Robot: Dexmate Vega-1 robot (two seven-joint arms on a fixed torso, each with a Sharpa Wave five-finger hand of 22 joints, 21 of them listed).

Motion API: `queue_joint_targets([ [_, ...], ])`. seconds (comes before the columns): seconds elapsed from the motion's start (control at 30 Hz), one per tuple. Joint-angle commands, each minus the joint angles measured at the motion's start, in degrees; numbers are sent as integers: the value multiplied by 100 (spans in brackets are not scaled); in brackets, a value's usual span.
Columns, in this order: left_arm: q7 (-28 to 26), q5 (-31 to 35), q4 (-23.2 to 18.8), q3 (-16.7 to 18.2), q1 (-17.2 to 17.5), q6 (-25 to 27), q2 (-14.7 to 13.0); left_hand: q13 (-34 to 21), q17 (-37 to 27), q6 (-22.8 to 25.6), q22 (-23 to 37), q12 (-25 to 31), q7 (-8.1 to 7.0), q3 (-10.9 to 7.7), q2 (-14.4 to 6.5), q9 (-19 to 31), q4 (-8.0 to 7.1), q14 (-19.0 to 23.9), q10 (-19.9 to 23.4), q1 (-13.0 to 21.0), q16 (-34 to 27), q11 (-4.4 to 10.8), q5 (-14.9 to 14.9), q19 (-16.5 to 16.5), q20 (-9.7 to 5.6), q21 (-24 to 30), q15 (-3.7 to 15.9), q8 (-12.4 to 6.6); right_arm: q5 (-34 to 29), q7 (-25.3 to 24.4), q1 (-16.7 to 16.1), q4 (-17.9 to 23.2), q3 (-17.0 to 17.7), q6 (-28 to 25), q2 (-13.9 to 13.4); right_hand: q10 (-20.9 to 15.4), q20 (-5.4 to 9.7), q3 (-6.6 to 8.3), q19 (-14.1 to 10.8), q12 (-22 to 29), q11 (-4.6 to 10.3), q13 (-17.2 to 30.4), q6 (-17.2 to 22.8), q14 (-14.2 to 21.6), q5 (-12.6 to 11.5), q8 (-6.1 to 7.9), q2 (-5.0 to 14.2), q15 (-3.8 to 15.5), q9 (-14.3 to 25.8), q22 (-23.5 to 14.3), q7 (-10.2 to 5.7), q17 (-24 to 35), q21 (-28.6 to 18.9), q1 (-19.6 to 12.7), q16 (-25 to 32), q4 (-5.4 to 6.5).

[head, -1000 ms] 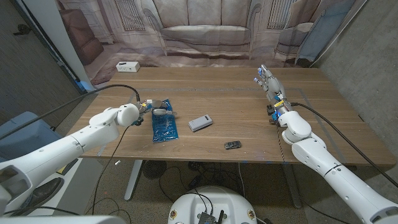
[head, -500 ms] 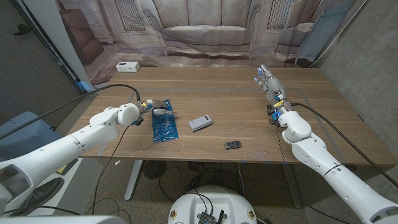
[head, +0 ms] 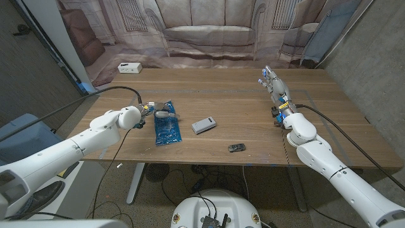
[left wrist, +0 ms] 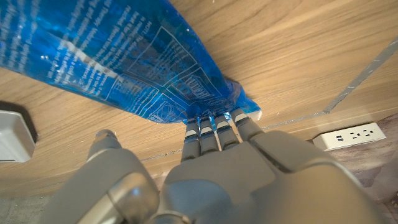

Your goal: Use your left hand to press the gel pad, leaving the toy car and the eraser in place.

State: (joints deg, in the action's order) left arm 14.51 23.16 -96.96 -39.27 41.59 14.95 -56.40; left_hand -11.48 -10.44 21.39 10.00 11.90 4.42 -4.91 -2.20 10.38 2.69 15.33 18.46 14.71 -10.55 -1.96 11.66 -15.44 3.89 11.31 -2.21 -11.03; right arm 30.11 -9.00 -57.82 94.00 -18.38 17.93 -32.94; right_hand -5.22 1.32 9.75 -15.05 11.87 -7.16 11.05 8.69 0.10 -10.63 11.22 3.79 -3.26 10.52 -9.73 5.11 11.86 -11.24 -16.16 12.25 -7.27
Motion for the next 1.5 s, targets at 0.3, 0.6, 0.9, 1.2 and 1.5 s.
queue_joint_targets([
  [0.3,-322,-41,-155,184,98,75,-35,-13,8,31,28,42,-2,28,-7,16,15,49,44,-5,-35,-25,5,-85,13,36,-24,-13,-12,6,2,4,2,11,-5,-31,-16,16,-18,-22,0,11,64,42,-4,-2,62,-24,19,-16,10,24,9,-53,-7,-19],
  [0.6,-849,-38,-217,341,300,109,-33,-13,9,36,29,43,-10,24,-22,16,19,54,49,3,-35,9,7,-82,14,32,-34,-12,-17,6,19,-4,-8,2,1,-33,-14,17,-21,-22,3,11,64,44,-1,-4,67,-26,19,-16,9,25,8,-60,-8,-21],
  [0.9,-1037,-64,-219,403,352,58,-43,-13,9,36,30,42,-22,21,-33,16,25,56,49,13,-33,10,6,-77,20,28,-32,-10,-19,-16,27,-13,-9,7,23,-32,-15,19,-21,-25,-2,11,68,50,1,-4,70,-26,19,-16,4,25,8,-70,-8,-25],
  [1.2,-1308,-123,-210,502,442,-81,-49,-13,10,48,30,49,-36,17,-43,15,33,63,72,25,-34,29,5,-82,12,28,-26,-13,-56,-14,37,-23,-20,35,25,-28,-16,21,-22,-27,3,11,65,53,3,-6,75,-20,19,-16,5,25,8,-77,-8,-27],
  [1.5,-1476,-173,-330,623,561,-92,-102,-12,10,59,31,51,-36,13,-52,15,41,87,82,38,-40,19,4,-109,-9,36,-8,-15,-65,-29,36,-17,-17,48,34,-33,-17,20,-22,-26,9,11,66,53,5,-7,76,-22,19,-16,4,26,8,-80,-10,-27],
])
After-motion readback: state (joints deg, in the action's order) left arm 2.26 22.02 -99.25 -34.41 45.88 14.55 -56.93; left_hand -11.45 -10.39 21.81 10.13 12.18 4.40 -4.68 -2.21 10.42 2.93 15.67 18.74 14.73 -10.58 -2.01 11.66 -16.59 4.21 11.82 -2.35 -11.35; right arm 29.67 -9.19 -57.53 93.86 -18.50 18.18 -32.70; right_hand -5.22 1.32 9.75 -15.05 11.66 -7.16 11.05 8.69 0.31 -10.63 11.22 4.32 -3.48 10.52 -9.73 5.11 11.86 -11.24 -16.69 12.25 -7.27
